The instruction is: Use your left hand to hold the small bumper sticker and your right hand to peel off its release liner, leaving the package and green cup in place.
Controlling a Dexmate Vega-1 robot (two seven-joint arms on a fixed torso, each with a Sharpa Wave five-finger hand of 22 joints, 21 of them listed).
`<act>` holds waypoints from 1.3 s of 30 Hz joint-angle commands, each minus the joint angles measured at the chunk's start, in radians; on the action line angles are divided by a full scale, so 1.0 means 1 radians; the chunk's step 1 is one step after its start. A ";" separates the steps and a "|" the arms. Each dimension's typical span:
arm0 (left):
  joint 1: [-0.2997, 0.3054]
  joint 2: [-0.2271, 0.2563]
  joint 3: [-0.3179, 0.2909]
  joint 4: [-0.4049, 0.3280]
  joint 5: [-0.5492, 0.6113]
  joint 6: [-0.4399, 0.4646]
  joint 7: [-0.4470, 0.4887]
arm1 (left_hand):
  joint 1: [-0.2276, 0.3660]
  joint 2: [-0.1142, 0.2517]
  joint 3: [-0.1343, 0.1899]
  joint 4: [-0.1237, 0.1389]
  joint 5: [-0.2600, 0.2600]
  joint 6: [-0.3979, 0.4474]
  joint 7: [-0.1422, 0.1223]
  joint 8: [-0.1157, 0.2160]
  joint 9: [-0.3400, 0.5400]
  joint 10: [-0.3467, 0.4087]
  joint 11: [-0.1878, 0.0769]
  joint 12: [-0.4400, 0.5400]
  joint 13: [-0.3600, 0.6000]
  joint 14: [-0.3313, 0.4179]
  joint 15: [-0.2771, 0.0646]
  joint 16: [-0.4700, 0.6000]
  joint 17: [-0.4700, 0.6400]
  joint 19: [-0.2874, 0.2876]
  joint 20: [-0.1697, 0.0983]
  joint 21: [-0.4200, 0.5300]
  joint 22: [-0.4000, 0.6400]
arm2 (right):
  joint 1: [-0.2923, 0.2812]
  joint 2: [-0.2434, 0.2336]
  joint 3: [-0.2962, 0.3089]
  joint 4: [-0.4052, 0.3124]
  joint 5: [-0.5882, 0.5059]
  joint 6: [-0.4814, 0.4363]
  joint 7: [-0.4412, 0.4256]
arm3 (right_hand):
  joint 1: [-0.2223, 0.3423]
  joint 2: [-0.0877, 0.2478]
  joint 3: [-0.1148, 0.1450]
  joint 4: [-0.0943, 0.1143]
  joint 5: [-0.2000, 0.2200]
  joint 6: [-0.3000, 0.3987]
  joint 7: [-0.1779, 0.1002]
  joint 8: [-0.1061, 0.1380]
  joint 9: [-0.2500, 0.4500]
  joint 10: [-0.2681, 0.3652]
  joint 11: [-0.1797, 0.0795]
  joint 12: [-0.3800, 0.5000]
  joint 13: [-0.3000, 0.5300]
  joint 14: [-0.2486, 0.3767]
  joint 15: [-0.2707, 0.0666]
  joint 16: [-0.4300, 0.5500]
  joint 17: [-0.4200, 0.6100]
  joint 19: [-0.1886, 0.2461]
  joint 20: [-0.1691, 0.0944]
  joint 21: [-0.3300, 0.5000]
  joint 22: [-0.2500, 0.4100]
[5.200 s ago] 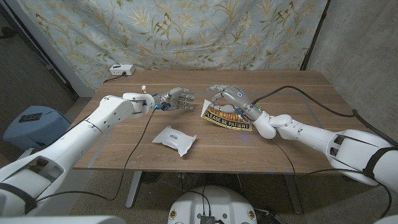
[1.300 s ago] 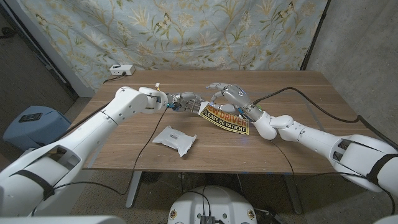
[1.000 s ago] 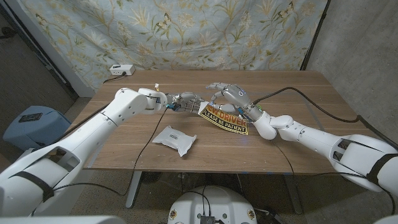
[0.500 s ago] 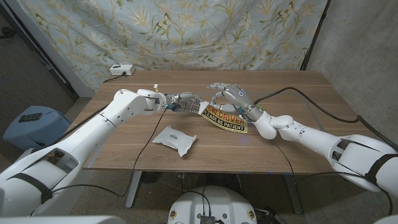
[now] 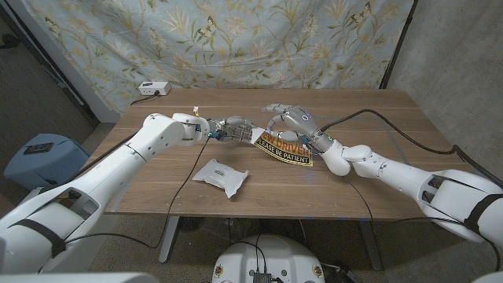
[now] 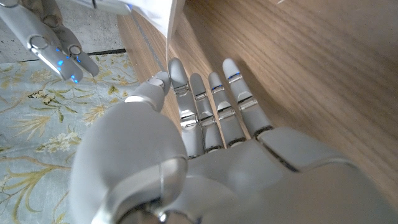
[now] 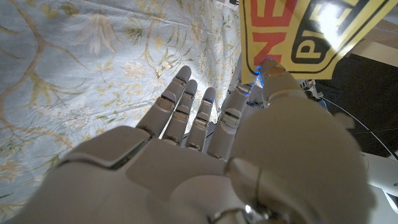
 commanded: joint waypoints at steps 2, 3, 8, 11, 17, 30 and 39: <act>-0.009 -0.005 0.003 0.024 0.006 -0.014 -0.016 | 0.009 0.002 0.002 0.002 -0.003 0.002 0.005 0.007 0.006 -0.002 -0.001 0.001 0.005 0.004 -0.005 -0.003 0.003 -0.002 -0.004 0.005 0.005 | 0.020 -0.004 -0.021 0.005 0.016 -0.010 0.002 | 0.011 -0.002 -0.003 0.000 -0.003 0.003 -0.003 0.005 0.004 0.007 0.001 0.000 0.003 -0.003 -0.121 0.003 0.003 -0.006 0.002 -0.002 0.002; -0.009 -0.005 0.003 0.026 0.006 -0.017 -0.020 | 0.010 0.002 0.002 0.002 -0.003 0.000 0.005 0.007 0.007 -0.002 -0.002 0.001 0.006 0.003 -0.004 -0.003 0.003 -0.002 -0.003 0.006 0.005 | 0.021 -0.004 -0.022 0.006 0.017 -0.010 0.002 | 0.011 -0.002 -0.003 0.000 -0.002 0.003 -0.003 0.005 0.004 0.008 0.001 0.000 0.003 -0.003 -0.121 0.003 0.003 -0.007 0.002 -0.002 0.002; -0.010 -0.005 0.001 0.034 0.007 -0.024 -0.028 | 0.013 0.002 0.001 0.000 -0.005 0.002 0.006 0.008 0.006 -0.003 -0.003 0.000 0.008 0.003 -0.005 -0.003 0.005 -0.002 -0.004 0.008 0.005 | 0.024 -0.003 -0.027 0.007 0.020 -0.012 0.002 | 0.013 -0.003 -0.002 -0.001 -0.002 0.003 -0.001 0.005 0.004 0.007 0.001 -0.001 0.003 -0.003 -0.121 0.002 0.002 -0.006 0.002 -0.002 0.002; -0.010 -0.005 0.002 0.036 0.009 -0.026 -0.030 | 0.013 0.003 0.001 0.001 -0.006 0.003 0.005 0.008 0.006 -0.003 -0.002 0.000 0.009 0.003 -0.005 -0.003 0.006 -0.003 -0.005 0.009 0.005 | 0.023 -0.005 -0.026 0.003 0.024 -0.015 0.005 | 0.013 -0.003 -0.002 -0.001 -0.002 0.002 -0.002 0.006 0.004 0.007 0.001 -0.001 0.003 -0.002 -0.121 0.002 0.002 -0.006 0.002 -0.002 0.002; -0.009 -0.003 0.001 0.036 0.008 -0.028 -0.036 | 0.014 0.003 0.002 0.002 -0.008 0.002 0.006 0.008 0.007 -0.001 -0.003 0.000 0.012 0.004 -0.008 -0.004 0.005 -0.004 -0.007 0.011 0.005 | 0.019 -0.017 -0.022 -0.018 0.025 -0.023 0.015 | 0.012 -0.003 -0.001 0.000 -0.002 0.002 -0.003 0.006 0.004 0.007 0.001 -0.002 0.003 -0.002 -0.121 0.001 0.001 -0.007 0.002 -0.002 0.002; 0.004 0.012 -0.009 0.031 0.005 -0.037 -0.046 | 0.016 0.004 0.002 0.002 -0.012 0.002 0.006 0.009 0.008 0.000 -0.004 -0.001 0.019 0.006 -0.008 -0.006 0.006 -0.006 -0.007 0.016 0.005 | 0.001 -0.046 0.002 -0.071 0.022 -0.043 0.035 | 0.012 -0.004 0.000 0.001 -0.001 0.001 -0.004 0.008 0.004 0.008 0.001 -0.002 0.004 -0.001 -0.121 -0.002 0.000 -0.006 0.003 -0.002 0.002; 0.008 0.020 -0.010 0.029 0.005 -0.038 -0.051 | 0.014 0.005 0.003 0.004 -0.013 0.001 0.006 0.011 0.011 -0.001 -0.005 -0.002 0.022 0.004 -0.007 -0.008 0.006 -0.008 -0.006 0.019 0.005 | -0.016 -0.072 0.022 -0.112 0.018 -0.057 0.054 | 0.013 -0.006 0.001 0.000 0.000 0.001 -0.005 0.009 0.004 0.010 0.001 -0.002 0.004 0.001 -0.120 -0.003 -0.001 -0.006 0.003 -0.001 0.002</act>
